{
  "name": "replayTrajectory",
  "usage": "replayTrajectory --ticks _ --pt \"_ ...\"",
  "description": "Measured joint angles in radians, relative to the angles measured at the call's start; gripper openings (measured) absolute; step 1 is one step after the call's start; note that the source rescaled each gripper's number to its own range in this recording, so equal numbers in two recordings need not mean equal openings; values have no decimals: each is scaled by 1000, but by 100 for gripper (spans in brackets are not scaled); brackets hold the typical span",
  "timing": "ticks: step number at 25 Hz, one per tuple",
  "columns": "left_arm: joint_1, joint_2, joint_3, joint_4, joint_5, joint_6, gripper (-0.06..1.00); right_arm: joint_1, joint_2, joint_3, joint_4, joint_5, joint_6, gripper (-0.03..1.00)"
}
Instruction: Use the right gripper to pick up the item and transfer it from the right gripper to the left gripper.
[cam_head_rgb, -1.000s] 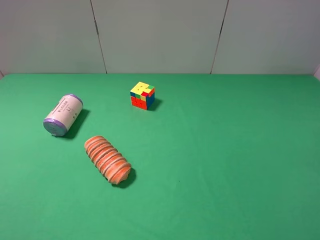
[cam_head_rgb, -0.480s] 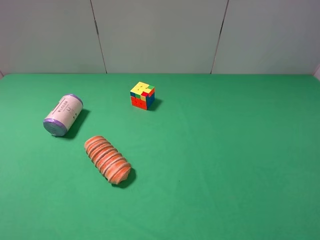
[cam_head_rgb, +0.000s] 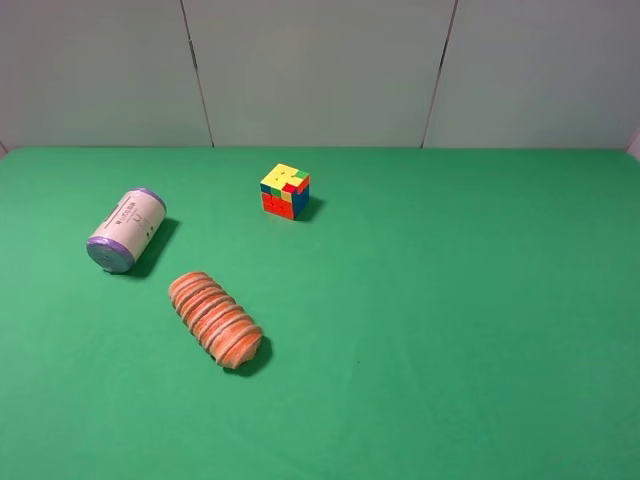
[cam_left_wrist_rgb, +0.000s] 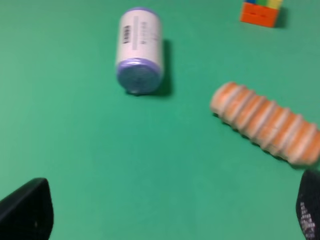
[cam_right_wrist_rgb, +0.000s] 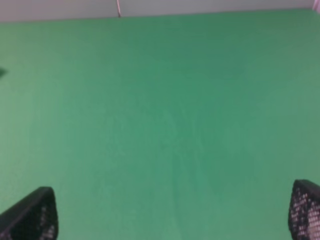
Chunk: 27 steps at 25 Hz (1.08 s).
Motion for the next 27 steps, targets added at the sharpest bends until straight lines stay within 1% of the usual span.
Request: replayTrajectory --ticks 3,6,27 --pt "76 0 0 0 0 0 92 0 0 0 0 0 0 100" --pt "109 0 0 0 0 0 92 0 0 0 0 0 0 100" --pt "112 0 0 0 0 0 91 0 0 0 0 0 0 100"
